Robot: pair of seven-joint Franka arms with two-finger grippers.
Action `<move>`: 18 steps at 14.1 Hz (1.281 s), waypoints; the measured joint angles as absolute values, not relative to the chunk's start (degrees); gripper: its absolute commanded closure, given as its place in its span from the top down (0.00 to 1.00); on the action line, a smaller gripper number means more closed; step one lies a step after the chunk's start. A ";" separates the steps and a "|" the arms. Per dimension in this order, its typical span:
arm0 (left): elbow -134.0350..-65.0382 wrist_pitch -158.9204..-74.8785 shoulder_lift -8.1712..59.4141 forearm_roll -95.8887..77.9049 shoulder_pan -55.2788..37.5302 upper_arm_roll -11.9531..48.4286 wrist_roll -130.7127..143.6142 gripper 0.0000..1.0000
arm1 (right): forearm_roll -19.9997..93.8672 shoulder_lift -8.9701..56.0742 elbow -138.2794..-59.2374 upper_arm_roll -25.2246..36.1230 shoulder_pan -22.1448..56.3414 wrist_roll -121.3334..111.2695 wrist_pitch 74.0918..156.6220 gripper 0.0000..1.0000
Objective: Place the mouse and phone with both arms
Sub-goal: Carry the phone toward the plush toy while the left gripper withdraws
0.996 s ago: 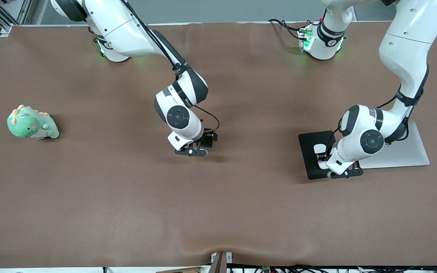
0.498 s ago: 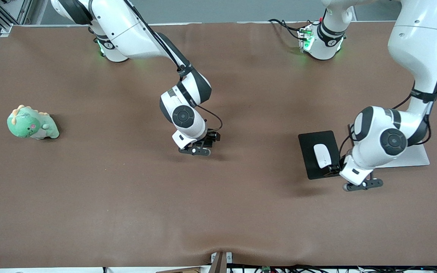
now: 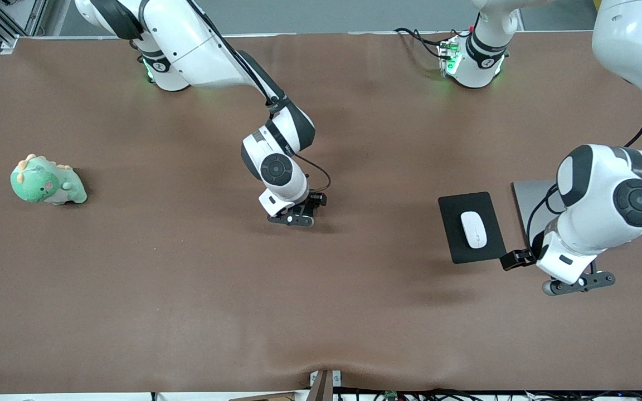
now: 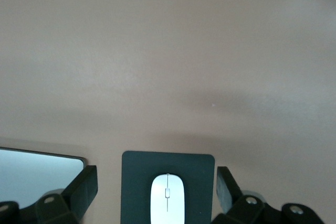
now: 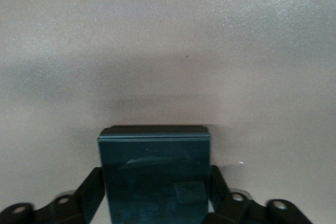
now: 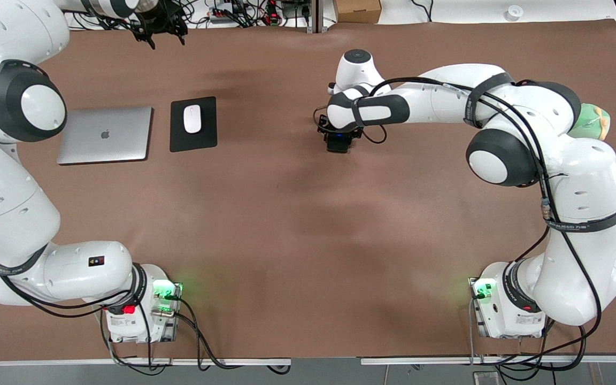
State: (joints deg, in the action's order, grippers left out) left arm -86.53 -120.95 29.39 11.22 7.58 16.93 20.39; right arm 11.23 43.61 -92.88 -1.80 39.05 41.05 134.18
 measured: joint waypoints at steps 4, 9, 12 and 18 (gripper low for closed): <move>-83.31 -117.09 27.83 11.22 7.56 17.07 20.11 1.00 | 11.22 43.57 -92.66 -1.54 39.02 41.05 134.00 0.00; -81.36 -113.76 23.86 11.22 7.50 17.22 20.11 1.00 | 11.22 41.57 -90.60 -0.75 37.96 41.32 125.91 0.00; -81.11 -108.82 19.25 11.22 7.50 17.33 20.08 1.00 | 11.22 37.71 -90.50 -0.49 34.88 41.19 119.15 0.00; -81.13 -98.78 13.15 11.22 7.51 18.54 17.17 1.00 | 11.20 31.13 -94.95 -0.22 29.45 36.55 113.34 0.00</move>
State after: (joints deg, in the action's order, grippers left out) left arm -81.13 -98.78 13.15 11.22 7.51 18.54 17.17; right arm 11.20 31.13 -94.95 -0.22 29.45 36.55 113.34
